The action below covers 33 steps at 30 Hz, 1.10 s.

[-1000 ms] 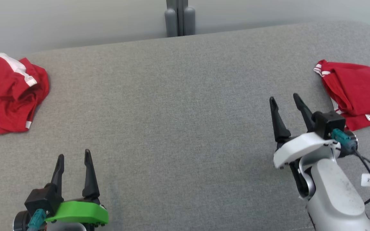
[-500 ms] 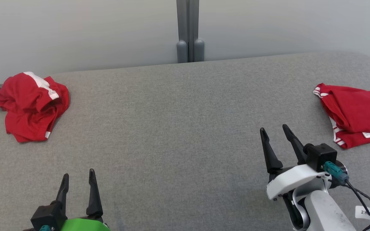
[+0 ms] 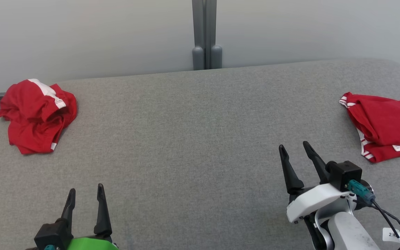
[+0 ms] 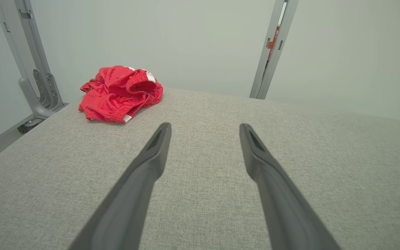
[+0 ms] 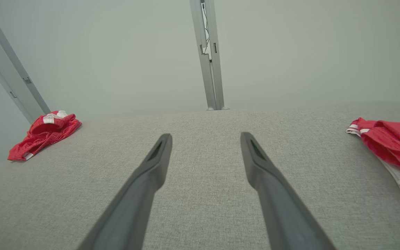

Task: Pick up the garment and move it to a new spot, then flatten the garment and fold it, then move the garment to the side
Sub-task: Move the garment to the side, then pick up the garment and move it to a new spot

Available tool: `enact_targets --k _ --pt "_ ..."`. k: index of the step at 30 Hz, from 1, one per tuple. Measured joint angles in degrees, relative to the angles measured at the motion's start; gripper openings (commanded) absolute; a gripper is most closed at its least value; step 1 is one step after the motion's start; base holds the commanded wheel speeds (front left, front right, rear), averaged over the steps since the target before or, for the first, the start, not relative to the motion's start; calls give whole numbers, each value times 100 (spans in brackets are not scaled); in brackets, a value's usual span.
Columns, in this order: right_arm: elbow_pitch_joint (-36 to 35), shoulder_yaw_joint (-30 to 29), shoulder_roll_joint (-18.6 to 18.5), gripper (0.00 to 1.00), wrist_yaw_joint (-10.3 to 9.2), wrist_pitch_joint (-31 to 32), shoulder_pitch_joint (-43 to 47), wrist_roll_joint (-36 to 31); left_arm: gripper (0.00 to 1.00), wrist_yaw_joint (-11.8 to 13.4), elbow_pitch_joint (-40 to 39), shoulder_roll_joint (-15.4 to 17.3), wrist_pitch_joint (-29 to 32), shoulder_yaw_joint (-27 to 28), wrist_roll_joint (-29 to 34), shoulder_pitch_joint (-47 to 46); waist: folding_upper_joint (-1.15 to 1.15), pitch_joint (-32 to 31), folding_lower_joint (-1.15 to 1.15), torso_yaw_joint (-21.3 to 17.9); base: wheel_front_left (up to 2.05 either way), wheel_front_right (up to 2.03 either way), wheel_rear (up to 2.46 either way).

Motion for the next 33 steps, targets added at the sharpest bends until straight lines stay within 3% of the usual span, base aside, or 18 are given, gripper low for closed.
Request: enact_targets --k 11,33 --pt "-79 12 -1 100 0 35 127 1 100 2 -92 -11 0 18 51 -2 0 -26 0 465 0 0 0" --pt "-90 212 4 100 0 47 105 90 100 30 -311 30 0 310 60 151 0 1 0 2626 0 0 0"
